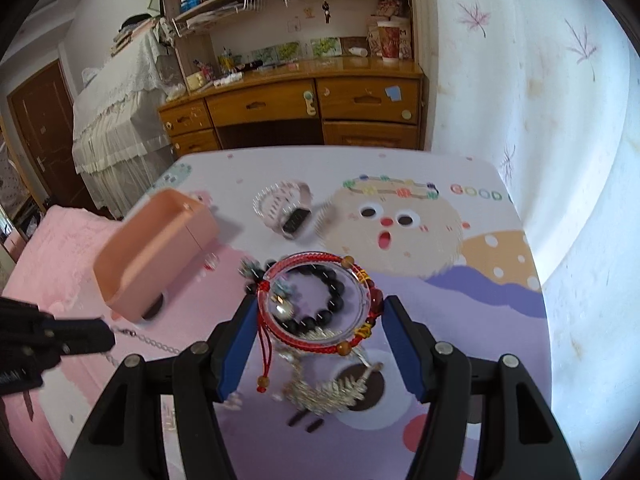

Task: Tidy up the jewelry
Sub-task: 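Grasp the pearl necklace with the left tool while the right tool grasps the red bracelet, then carry both pieces over the pink box and open both tools to drop them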

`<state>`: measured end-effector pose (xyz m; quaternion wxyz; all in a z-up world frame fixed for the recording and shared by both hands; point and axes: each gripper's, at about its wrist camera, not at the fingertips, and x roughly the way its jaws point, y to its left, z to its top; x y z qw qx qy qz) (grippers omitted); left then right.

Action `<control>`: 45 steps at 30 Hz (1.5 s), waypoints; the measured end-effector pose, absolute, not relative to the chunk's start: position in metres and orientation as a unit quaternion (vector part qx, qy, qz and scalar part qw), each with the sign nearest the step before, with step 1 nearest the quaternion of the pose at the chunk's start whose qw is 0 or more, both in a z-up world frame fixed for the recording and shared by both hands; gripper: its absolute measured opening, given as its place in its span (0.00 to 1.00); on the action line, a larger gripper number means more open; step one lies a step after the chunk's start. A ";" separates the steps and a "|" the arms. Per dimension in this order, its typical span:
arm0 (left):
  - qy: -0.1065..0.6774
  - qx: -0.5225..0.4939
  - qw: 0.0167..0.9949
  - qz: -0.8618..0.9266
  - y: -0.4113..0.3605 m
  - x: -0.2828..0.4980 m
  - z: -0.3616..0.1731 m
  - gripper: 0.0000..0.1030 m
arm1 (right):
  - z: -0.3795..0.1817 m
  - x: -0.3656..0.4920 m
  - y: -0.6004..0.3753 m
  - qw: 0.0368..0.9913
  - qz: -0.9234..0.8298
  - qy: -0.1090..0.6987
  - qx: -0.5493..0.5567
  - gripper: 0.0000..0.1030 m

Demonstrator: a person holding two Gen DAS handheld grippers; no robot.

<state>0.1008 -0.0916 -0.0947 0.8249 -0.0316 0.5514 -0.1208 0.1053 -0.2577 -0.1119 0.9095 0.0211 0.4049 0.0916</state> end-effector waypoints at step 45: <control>0.533 -0.018 0.841 -0.085 0.079 0.201 -0.092 0.61 | -0.137 0.137 -0.024 0.873 0.170 0.455 -0.043 0.66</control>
